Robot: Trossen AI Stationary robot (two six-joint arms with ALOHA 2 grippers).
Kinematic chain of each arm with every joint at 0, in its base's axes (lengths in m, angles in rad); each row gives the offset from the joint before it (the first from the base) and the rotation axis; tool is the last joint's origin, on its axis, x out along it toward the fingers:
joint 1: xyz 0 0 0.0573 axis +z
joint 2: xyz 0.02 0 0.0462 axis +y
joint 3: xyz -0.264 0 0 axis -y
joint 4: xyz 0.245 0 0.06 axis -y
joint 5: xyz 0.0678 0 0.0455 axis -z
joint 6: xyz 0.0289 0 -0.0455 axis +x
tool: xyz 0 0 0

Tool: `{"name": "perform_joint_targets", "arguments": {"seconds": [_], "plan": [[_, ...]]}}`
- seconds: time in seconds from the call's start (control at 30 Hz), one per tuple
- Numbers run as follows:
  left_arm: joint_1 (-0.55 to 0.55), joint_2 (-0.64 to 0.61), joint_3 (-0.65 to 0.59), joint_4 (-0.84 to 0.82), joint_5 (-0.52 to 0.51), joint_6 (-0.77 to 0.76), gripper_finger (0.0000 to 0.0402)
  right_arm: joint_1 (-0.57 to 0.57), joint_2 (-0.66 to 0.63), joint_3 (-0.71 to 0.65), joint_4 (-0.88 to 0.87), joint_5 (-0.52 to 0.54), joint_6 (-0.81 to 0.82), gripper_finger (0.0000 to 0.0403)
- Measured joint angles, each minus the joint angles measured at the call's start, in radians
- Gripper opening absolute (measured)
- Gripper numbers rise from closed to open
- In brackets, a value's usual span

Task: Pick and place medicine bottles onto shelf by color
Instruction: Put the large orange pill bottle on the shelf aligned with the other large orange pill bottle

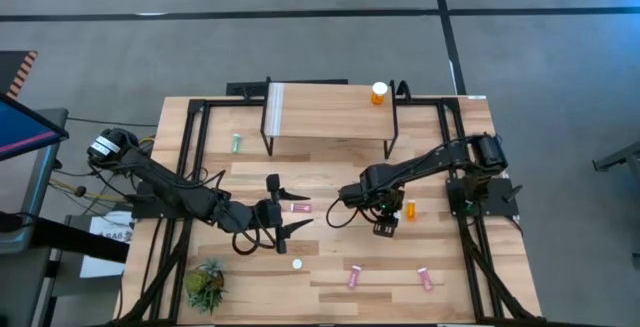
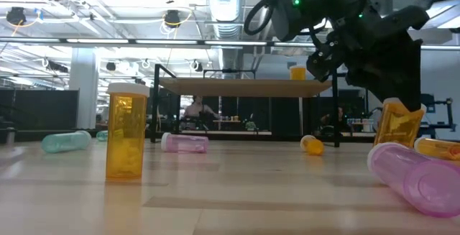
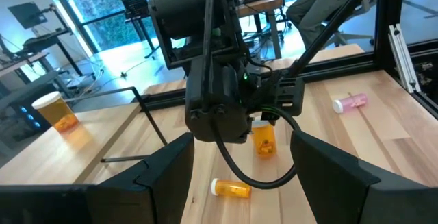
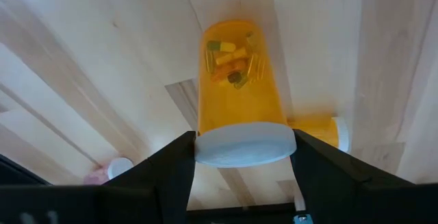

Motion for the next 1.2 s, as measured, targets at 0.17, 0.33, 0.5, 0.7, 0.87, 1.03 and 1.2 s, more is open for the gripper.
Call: {"name": "perform_joint_targets", "arguments": {"seconds": [0.17, 0.33, 0.5, 0.7, 0.87, 1.03, 1.2], "plan": [[0.000, 0.000, 0.000, 0.000, 0.000, 0.000, 0.0233, 0.000, 0.000, 0.000, 0.002, -0.007, 0.007, 0.0251], [0.000, 0.000, 0.000, 0.000, 0.000, 0.000, 0.0233, 0.000, 0.000, 0.000, 0.035, -0.012, 0.005, 0.0256], [0.000, 0.000, 0.000, 0.000, 0.000, 0.000, 0.0233, 0.000, 0.000, 0.000, 0.053, -0.013, -0.002, 0.0255], [0.000, 0.000, 0.000, 0.000, 0.017, 0.000, 0.0233, 0.000, 0.000, 0.001, 0.053, -0.013, -0.002, 0.0255], [0.000, 0.000, 0.000, 0.000, 0.017, 0.000, 0.0233, 0.000, 0.000, 0.001, 0.072, -0.013, -0.005, 0.0255], [0.000, 0.000, 0.000, 0.000, 0.016, 0.000, 0.0233, 0.000, 0.000, 0.001, 0.138, -0.013, -0.046, 0.0255], [0.000, 0.000, 0.000, 0.000, 0.016, -0.001, 0.0233, 0.000, 0.000, 0.001, 0.160, -0.013, -0.063, 0.0255]]}}
